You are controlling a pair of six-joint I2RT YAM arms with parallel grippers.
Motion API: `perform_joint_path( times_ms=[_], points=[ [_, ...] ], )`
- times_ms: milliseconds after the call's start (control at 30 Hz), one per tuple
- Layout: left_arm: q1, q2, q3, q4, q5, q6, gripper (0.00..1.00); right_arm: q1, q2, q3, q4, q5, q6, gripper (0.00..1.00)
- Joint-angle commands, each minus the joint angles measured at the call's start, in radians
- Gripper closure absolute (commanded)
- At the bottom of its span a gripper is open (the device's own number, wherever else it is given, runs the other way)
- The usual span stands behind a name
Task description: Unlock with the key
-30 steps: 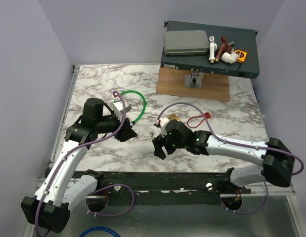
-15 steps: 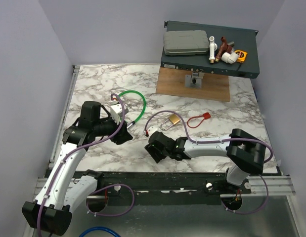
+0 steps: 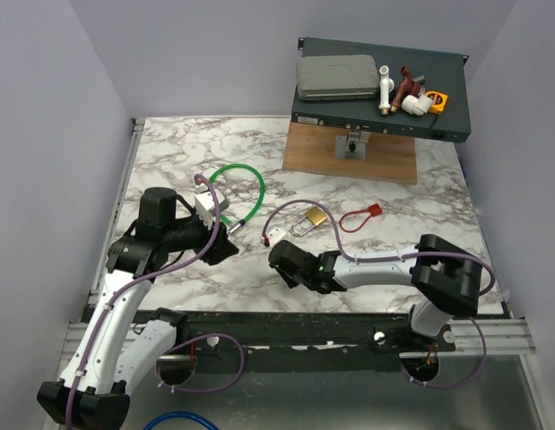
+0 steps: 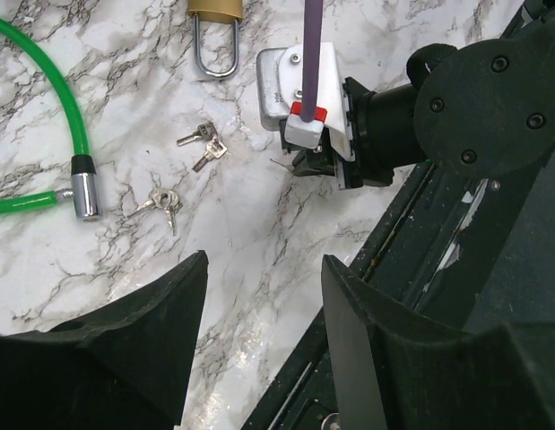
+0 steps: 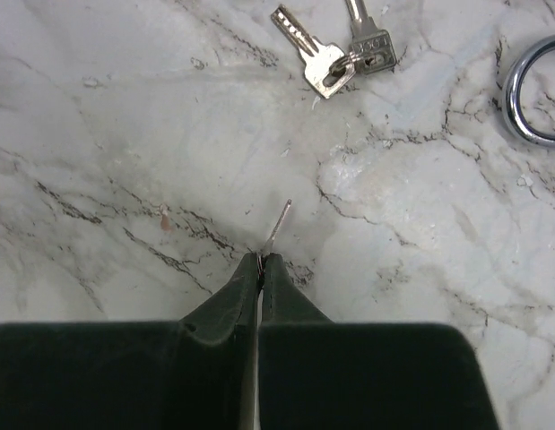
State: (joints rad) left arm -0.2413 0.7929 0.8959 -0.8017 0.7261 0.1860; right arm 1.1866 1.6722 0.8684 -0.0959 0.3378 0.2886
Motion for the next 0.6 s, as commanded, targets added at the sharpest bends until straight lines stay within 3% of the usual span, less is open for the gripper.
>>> perform_joint_path(
  times_ms=[0, 133, 367, 567],
  points=[
    [0.007, -0.018, 0.019, 0.016, 0.036, -0.008, 0.47, 0.011, -0.046, -0.050, -0.007, 0.000, 0.017, 0.99],
    [0.007, -0.037, -0.009, 0.009, 0.105, 0.065, 0.47, 0.010, -0.149, -0.075, 0.021, -0.062, 0.009, 0.99],
    [0.000, -0.114, -0.036, -0.047, 0.205, 0.460, 0.44, 0.006, -0.377, -0.046, 0.025, -0.271, 0.028, 0.99],
    [-0.038, -0.075, 0.020, 0.007, 0.247, 0.532, 0.41, -0.005, -0.464, 0.076, -0.012, -0.526, 0.019, 0.99]
  ],
)
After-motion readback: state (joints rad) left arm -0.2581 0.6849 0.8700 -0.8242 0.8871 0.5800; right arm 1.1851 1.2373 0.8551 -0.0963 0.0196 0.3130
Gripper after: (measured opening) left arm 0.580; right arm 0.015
